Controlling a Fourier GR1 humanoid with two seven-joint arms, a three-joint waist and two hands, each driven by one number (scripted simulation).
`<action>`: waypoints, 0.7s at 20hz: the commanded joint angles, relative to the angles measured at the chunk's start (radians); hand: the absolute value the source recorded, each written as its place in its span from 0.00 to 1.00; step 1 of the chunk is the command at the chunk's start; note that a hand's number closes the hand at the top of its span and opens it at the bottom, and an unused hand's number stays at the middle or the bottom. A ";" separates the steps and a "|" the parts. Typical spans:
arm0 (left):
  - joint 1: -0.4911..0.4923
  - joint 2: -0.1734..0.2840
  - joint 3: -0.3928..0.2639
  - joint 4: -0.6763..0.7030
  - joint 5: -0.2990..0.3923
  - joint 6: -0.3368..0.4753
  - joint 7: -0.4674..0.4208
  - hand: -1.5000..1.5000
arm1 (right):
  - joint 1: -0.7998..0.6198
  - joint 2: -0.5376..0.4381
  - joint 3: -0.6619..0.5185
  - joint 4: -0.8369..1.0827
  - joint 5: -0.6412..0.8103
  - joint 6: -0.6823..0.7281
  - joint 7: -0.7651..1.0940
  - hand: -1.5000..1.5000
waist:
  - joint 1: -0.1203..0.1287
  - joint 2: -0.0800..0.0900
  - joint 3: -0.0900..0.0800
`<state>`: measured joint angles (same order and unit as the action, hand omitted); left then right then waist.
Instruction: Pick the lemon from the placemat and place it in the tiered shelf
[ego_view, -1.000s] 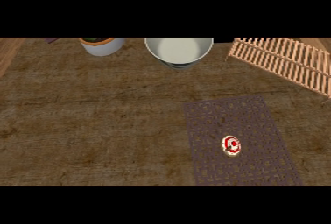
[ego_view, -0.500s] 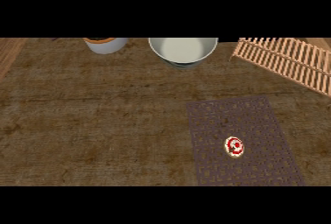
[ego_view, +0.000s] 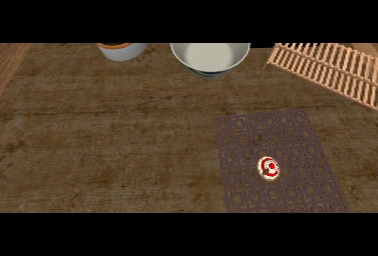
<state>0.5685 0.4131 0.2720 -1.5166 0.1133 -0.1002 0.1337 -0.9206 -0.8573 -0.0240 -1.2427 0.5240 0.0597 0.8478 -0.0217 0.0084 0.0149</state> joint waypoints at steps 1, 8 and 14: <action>-0.252 -0.075 -0.071 -0.105 0.052 0.002 -0.071 0.50 | 0.034 -0.009 -0.007 0.079 0.018 -0.026 -0.063 0.00 | -0.032 0.012 -0.015; -0.260 -0.078 -0.050 -0.102 0.034 -0.020 -0.080 0.50 | 0.019 0.013 -0.021 0.144 0.017 -0.082 -0.156 0.00 | -0.018 0.007 -0.014; -0.261 -0.094 -0.041 -0.117 0.022 -0.034 -0.071 0.50 | -0.020 0.048 -0.097 0.190 -0.043 -0.136 -0.192 0.00 | -0.017 0.001 -0.014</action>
<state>0.5483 0.3809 0.3039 -1.5185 0.0770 -0.1307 0.1437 -0.9268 -0.8301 -0.0780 -1.0869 0.5117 -0.0395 0.6822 -0.0150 0.0051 0.0152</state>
